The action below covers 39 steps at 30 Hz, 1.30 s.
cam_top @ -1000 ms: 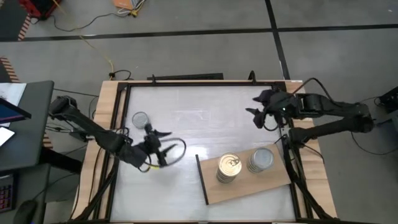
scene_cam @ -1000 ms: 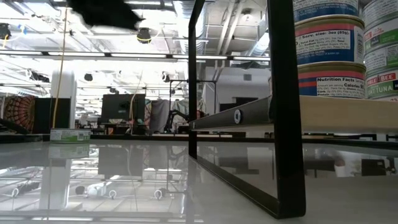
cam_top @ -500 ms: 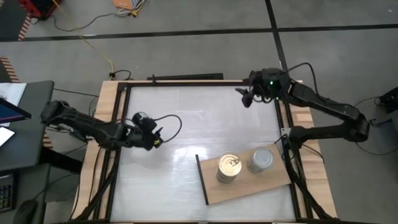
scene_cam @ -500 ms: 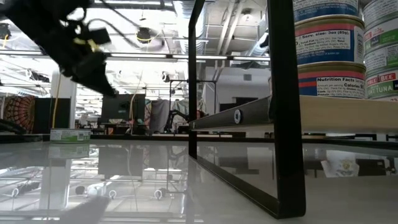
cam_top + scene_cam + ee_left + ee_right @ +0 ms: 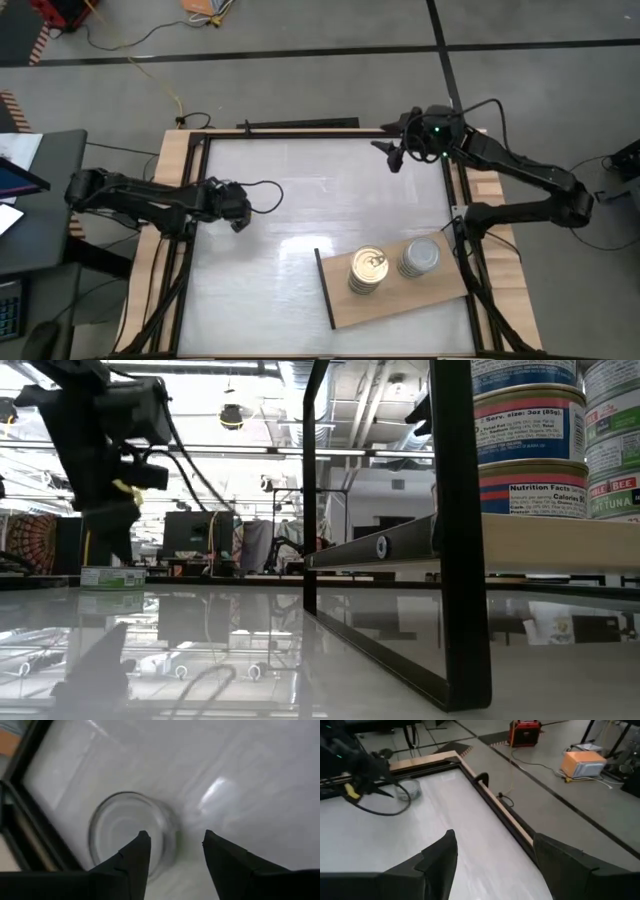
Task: Stack canned seafood by type on shelf
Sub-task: Stack the green tuna can on top of the green tuna can on the shelf
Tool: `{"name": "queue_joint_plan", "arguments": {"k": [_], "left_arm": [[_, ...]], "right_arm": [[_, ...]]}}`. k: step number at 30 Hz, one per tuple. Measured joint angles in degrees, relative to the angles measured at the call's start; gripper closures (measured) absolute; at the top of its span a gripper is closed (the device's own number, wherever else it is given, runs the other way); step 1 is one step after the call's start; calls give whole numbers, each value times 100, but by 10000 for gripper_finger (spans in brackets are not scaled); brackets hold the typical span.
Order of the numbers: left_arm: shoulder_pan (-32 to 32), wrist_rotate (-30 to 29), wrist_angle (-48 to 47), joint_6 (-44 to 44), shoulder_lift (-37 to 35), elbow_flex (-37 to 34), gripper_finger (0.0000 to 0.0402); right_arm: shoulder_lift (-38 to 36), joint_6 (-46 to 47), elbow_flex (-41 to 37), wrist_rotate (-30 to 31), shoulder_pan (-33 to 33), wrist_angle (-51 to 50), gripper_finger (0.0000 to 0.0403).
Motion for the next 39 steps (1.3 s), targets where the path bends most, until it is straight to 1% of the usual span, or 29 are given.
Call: {"name": "queue_joint_plan", "arguments": {"k": [3,6,10,14,16,19,22,27,30,34,39], "left_arm": [[53,-152,73,352,269,0,237],[86,-167,100,418,613,4,240],[88,-173,51,239,1224,14,241],[163,-559,-315,-161,1950,229,241],[258,-710,-558,-210,2276,338,241],[439,-649,-569,-133,2610,399,248],[540,-621,-618,-110,2856,413,267],[478,-460,-551,-90,2844,442,310],[319,-324,-598,-299,2742,620,336],[159,-24,-809,-589,2587,842,363],[33,391,-774,-757,2422,903,391]], "right_arm": [[0,-18,0,-41,44,10,117],[2,-61,0,-51,118,71,117],[0,-133,0,-62,190,131,117],[0,-151,0,-64,248,136,117],[0,-151,0,-64,291,131,117],[0,-157,-1,-64,350,121,117],[-2,-177,-70,-62,434,181,117],[0,-196,-156,-64,514,166,117],[1,-197,-162,-62,572,156,117],[0,-194,-162,-62,680,155,117],[0,-192,-162,-62,868,151,117]]}}
